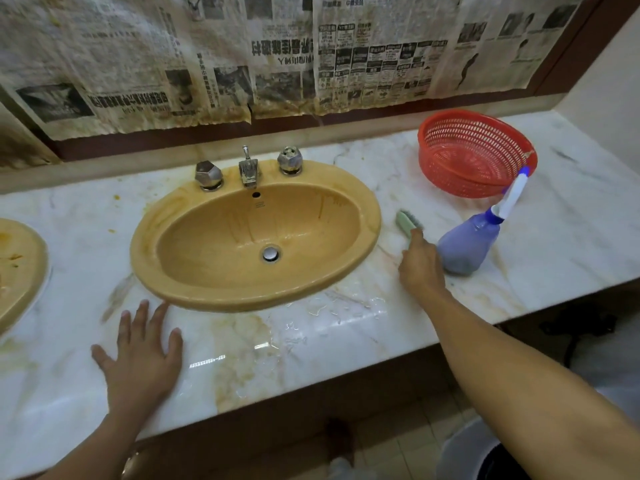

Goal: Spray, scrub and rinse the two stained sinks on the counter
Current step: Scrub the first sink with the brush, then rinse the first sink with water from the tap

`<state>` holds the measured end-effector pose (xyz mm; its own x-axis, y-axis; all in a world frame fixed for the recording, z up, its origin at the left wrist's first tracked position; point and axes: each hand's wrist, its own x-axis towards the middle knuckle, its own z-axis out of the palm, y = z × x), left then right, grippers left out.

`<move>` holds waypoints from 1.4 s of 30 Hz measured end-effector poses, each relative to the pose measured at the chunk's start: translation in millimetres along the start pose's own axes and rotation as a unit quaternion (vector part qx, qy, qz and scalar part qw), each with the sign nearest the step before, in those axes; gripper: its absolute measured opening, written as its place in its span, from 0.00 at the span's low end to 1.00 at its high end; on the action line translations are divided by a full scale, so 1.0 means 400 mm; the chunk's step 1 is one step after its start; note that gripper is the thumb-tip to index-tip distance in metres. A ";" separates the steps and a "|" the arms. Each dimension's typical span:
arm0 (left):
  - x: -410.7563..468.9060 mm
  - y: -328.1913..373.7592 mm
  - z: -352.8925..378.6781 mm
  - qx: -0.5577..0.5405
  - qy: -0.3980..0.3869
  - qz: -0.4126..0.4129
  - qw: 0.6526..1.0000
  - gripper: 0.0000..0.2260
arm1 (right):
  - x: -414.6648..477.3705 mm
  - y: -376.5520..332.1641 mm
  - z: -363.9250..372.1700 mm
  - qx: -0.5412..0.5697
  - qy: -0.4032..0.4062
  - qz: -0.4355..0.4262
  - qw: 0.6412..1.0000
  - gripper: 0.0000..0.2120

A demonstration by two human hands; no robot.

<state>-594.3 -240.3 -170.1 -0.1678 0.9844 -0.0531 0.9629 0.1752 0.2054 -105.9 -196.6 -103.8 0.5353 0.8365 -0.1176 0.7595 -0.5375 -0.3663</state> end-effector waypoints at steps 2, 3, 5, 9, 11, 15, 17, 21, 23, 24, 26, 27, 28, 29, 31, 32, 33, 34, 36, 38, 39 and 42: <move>0.004 0.001 0.002 0.002 0.001 -0.005 1.000 0.29 | 0.030 0.003 0.010 -0.033 0.003 -0.011 0.999 0.24; 0.006 0.002 0.002 0.002 0.003 -0.005 1.000 0.29 | 0.040 0.006 0.018 -0.061 0.001 -0.023 0.998 0.24; 0.007 0.004 0.003 0.001 0.004 -0.005 1.000 0.29 | 0.048 0.007 0.035 -0.104 -0.001 -0.043 0.994 0.24; 0.006 0.006 0.000 0.005 0.002 -0.004 1.000 0.30 | 0.045 0.006 0.048 -0.122 -0.015 -0.044 0.992 0.27; 0.005 0.008 -0.002 0.007 0.000 -0.001 1.000 0.30 | 0.030 0.002 0.045 -0.127 -0.006 -0.037 0.991 0.28; 0.002 0.009 -0.007 -0.004 -0.001 0.004 1.000 0.30 | -0.033 -0.043 0.026 -0.090 0.056 -0.033 0.994 0.29; 0.001 0.008 -0.015 -0.014 -0.003 0.007 1.000 0.30 | -0.074 -0.082 0.017 -0.045 0.061 -0.055 0.996 0.28; 0.017 0.006 -0.047 -0.017 -0.031 0.008 0.999 0.26 | -0.137 -0.174 0.008 0.077 0.022 -0.136 0.988 0.24; 0.040 0.002 -0.073 -0.033 -0.024 0.015 0.999 0.23 | -0.150 -0.240 -0.003 0.130 -0.006 -0.160 0.978 0.22; 0.052 0.001 -0.084 -0.060 -0.015 0.020 0.998 0.21 | -0.150 -0.278 -0.012 0.145 -0.017 -0.166 0.975 0.22; 0.080 0.000 -0.101 -0.136 0.002 0.040 0.990 0.18 | -0.128 -0.364 -0.026 0.158 -0.033 -0.172 0.972 0.23; 0.097 0.003 -0.105 -0.156 0.010 0.060 0.986 0.18 | -0.106 -0.407 -0.030 0.157 -0.040 -0.174 0.971 0.24; 0.118 0.009 -0.109 -0.155 0.016 0.082 0.984 0.18 | -0.077 -0.450 -0.033 0.151 -0.048 -0.174 0.972 0.25; 0.142 0.018 -0.110 -0.149 0.018 0.100 0.984 0.18 | -0.040 -0.491 -0.031 0.142 -0.058 -0.172 0.973 0.26; 0.196 0.046 -0.112 -0.139 0.005 0.121 0.983 0.22 | 0.048 -0.569 -0.019 0.113 -0.077 -0.160 0.978 0.29; 0.222 0.062 -0.112 -0.132 -0.001 0.125 0.983 0.24 | 0.096 -0.604 -0.008 0.092 -0.084 -0.153 0.980 0.30; 0.249 0.076 -0.108 -0.122 -0.003 0.132 0.984 0.25 | 0.142 -0.636 0.004 0.073 -0.087 -0.144 0.983 0.30; 0.276 0.090 -0.103 -0.109 -0.002 0.139 0.984 0.27 | 0.190 -0.665 0.016 0.057 -0.089 -0.134 0.985 0.31; 0.328 0.108 -0.091 -0.086 -0.003 0.143 0.986 0.30 | 0.280 -0.707 0.045 0.039 -0.091 -0.108 0.989 0.33; 0.376 0.118 -0.083 -0.068 0.000 0.130 0.989 0.30 | 0.361 -0.735 0.075 0.040 -0.107 -0.092 0.989 0.34; 0.393 0.119 -0.082 -0.059 0.008 0.124 0.991 0.30 | 0.393 -0.746 0.089 0.031 -0.120 -0.095 0.988 0.35; 0.420 0.112 -0.074 -0.040 0.020 0.105 0.994 0.30 | 0.457 -0.769 0.124 -0.046 -0.156 -0.131 0.978 0.33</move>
<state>-585.6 -66.7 -140.9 0.0244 0.9990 0.0377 0.9581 -0.0341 0.2843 -260.0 126.7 -58.3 0.1894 0.9310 -0.3121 0.8933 -0.2953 -0.3389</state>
